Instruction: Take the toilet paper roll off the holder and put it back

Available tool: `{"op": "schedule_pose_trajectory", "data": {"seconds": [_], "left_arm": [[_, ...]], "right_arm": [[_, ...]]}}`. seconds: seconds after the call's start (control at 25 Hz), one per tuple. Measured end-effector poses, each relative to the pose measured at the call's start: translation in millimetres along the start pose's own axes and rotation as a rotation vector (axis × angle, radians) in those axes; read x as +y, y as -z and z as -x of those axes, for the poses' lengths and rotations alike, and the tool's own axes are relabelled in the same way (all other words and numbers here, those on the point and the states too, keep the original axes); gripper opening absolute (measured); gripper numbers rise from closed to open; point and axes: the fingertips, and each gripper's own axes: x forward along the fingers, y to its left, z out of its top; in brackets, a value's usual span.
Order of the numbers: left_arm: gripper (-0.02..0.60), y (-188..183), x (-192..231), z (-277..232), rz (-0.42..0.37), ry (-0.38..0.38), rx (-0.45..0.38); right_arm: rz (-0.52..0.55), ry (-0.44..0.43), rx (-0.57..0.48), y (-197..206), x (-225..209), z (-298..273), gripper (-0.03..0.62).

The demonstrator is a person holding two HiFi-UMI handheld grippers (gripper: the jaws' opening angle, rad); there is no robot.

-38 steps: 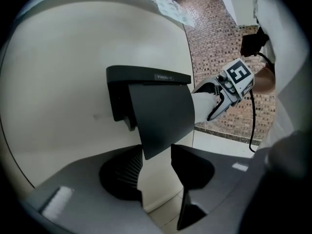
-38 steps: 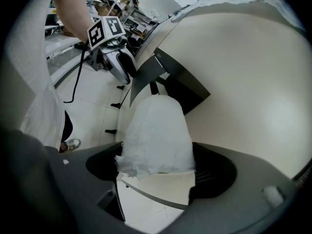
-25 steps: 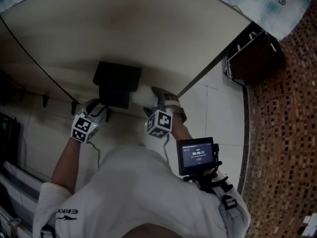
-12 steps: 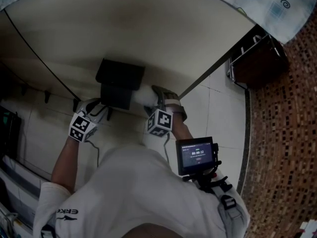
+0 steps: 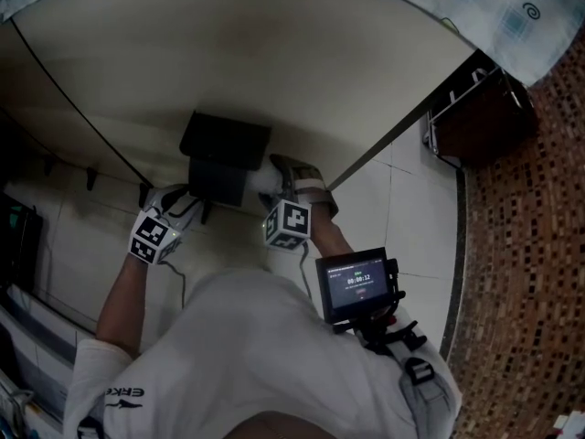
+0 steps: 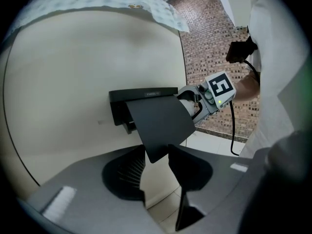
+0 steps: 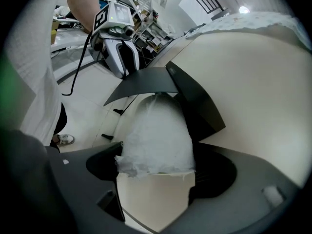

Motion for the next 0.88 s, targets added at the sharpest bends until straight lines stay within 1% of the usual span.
{"op": "schedule_pose_trajectory", "data": {"seconds": [0.2,0.44,0.6,0.88], "left_arm": [[0.150,4.1,-0.5,0.4,0.005,-0.002,0.008],[0.150,-2.2,-6.2,3.3,0.004,-0.007,0.003],[0.150,-1.7,-6.8,3.2,0.006,-0.011,0.003],[0.150,-2.0,-7.2,0.5,0.006,-0.015,0.016]], "right_arm": [[0.031,0.025,-0.040,-9.1,1.4,-6.4,0.442],[0.042,0.091,-0.123,-20.6,2.5,-10.7,0.443],[0.039,0.116,-0.173,-30.5,2.1,-13.4,0.443],[0.004,0.126,-0.258,-41.5,-1.1,-17.8,0.445]]}}
